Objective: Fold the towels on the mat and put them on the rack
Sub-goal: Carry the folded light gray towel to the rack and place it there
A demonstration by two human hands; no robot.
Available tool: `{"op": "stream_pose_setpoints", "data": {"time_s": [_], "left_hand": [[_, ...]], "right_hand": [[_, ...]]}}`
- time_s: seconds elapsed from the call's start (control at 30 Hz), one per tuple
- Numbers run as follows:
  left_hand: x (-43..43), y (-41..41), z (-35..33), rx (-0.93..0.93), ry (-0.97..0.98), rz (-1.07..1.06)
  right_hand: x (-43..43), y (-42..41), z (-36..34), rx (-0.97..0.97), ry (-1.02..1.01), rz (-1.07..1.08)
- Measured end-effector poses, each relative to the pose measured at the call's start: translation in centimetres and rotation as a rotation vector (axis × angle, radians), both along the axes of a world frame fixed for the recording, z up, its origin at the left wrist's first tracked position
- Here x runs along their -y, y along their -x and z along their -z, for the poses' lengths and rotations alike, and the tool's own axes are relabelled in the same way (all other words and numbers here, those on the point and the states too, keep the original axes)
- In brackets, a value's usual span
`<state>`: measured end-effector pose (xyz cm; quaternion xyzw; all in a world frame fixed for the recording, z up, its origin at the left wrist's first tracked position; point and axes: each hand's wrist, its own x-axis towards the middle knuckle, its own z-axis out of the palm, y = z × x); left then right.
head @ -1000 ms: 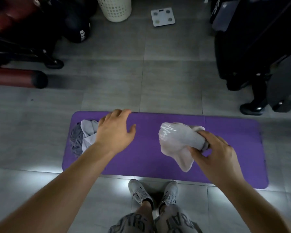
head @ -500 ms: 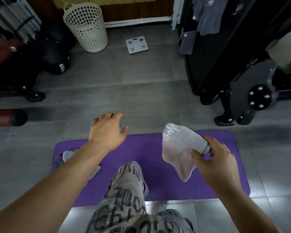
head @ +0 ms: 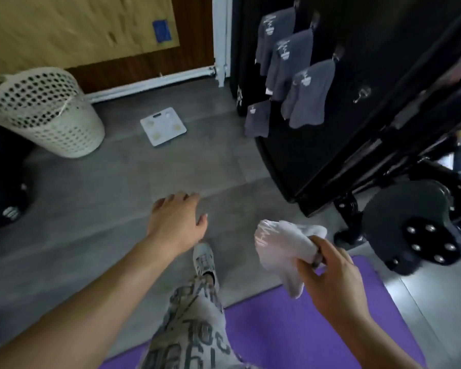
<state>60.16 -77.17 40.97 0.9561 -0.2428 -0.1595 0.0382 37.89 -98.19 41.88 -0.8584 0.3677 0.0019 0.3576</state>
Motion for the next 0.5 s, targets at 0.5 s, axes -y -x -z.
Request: {"op": "stream_pose_setpoints", "data": {"time_s": [0.5], "left_hand": [[17.7,-31.4,-7.0,-0.043,-0.007,0.383]], "right_hand": [[10.7,-25.4,-7.3,0.16,-0.217,0.217]]}}
